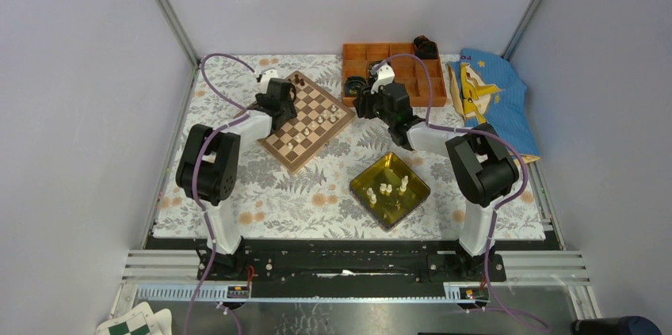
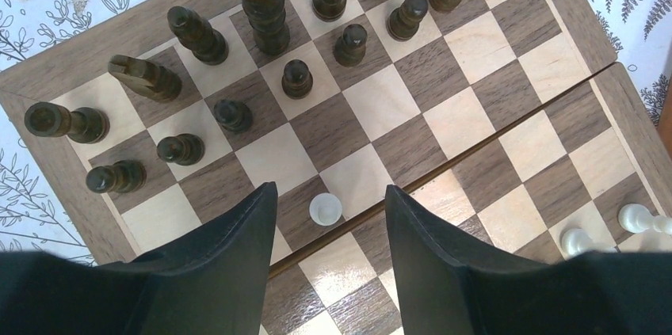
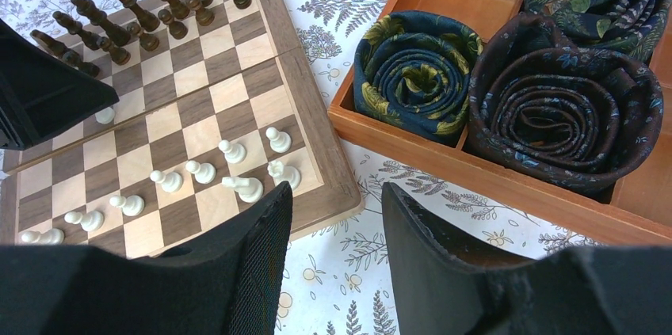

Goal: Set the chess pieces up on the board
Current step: Pick up the chess piece from the chessboard, then place the chess piece on the chessboard.

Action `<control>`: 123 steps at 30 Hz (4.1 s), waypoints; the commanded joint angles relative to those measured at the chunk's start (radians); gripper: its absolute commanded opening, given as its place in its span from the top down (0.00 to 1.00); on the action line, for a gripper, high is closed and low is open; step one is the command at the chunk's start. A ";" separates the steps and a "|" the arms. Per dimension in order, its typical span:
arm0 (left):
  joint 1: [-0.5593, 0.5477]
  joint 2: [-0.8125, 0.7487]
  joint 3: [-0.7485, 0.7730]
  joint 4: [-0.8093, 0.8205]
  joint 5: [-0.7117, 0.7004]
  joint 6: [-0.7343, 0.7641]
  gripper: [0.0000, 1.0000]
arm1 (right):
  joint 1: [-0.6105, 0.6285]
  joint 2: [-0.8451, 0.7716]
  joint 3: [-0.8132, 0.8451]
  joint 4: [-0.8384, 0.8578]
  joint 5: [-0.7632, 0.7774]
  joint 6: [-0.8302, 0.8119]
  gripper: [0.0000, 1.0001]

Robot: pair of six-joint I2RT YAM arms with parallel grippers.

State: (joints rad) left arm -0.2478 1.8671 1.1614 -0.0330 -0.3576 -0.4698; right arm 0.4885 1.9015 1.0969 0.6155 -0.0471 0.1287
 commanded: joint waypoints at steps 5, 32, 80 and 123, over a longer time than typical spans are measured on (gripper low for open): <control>0.006 0.021 0.039 0.051 -0.001 0.031 0.42 | -0.012 0.008 0.024 0.047 -0.020 0.006 0.47; 0.008 0.038 0.042 0.045 0.007 0.040 0.68 | -0.016 0.019 0.023 0.051 -0.023 0.013 0.47; 0.007 -0.138 -0.063 -0.062 -0.029 -0.085 1.00 | -0.023 0.015 0.044 0.020 -0.028 0.019 0.47; -0.175 -0.363 -0.388 -0.072 -0.142 -0.224 1.00 | -0.022 -0.051 -0.051 0.048 -0.053 0.057 0.47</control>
State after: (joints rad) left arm -0.4141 1.5097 0.7830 -0.1162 -0.4614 -0.6796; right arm 0.4736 1.9102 1.0489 0.6186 -0.0742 0.1783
